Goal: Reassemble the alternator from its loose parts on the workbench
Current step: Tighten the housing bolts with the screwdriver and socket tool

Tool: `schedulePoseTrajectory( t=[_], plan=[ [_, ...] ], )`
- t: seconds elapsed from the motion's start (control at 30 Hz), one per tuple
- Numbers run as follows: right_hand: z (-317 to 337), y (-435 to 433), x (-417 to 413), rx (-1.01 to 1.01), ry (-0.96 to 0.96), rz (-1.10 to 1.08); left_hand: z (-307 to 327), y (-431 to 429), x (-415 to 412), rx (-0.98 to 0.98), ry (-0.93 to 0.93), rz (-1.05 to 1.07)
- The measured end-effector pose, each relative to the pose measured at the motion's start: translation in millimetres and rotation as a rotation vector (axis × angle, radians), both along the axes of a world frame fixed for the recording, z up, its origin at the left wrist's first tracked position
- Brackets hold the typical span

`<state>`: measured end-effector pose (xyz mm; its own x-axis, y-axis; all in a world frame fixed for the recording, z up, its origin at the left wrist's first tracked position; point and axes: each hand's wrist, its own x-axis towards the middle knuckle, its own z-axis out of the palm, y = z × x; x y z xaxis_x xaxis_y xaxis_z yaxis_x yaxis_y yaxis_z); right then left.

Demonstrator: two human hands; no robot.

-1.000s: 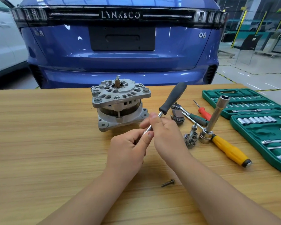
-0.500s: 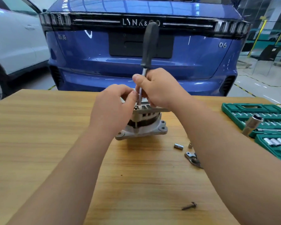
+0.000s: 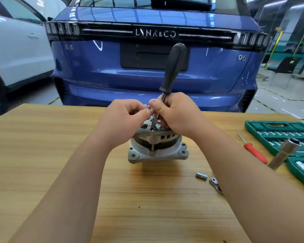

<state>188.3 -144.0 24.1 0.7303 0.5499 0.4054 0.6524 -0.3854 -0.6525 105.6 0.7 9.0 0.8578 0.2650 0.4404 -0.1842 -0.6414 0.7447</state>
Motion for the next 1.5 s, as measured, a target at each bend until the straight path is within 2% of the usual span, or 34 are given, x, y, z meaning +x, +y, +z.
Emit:
schedulePoseTrajectory(
  t=[0.2, 0.4, 0.53, 0.63, 0.77, 0.9, 1.03, 1.1, 1.27, 1.33, 1.5],
  plan=[
    [3, -7, 2, 0.056, 0.003, 0.0, -2, -5, 0, 0.209, -0.104, 0.037],
    [3, -4, -2, 0.004, -0.022, 0.03, -16, -11, 8, 0.031, -0.012, -0.053],
    [0, 1, -3, -0.004, -0.096, -0.033, -17, -6, 6, -0.153, 0.03, -0.116],
    [-2, 6, -7, -0.002, -0.216, -0.106, -16, -5, 3, -0.105, 0.054, -0.176],
    [-3, 11, -11, -0.018, -0.273, -0.171, -17, -10, 4, -0.023, -0.014, -0.161],
    [-1, 3, -10, -0.109, -0.214, -0.088, -18, -11, 5, -0.024, -0.016, -0.16],
    [3, -19, -7, 0.123, 0.08, 0.206, -16, -5, 6, 0.044, 0.022, -0.169],
    [0, -20, -6, 0.177, 0.073, 0.208, -17, -4, 6, 0.071, 0.028, -0.183],
    [-12, -7, -8, 0.294, 0.001, 0.053, -19, -18, 8, 0.022, -0.058, -0.09],
    [-13, -7, -6, 0.279, -0.016, 0.034, -18, -21, 7, 0.047, -0.065, -0.085],
    [-8, -22, -3, 0.197, 0.021, 0.162, -12, -15, 3, 0.141, 0.013, -0.233]
  ],
)
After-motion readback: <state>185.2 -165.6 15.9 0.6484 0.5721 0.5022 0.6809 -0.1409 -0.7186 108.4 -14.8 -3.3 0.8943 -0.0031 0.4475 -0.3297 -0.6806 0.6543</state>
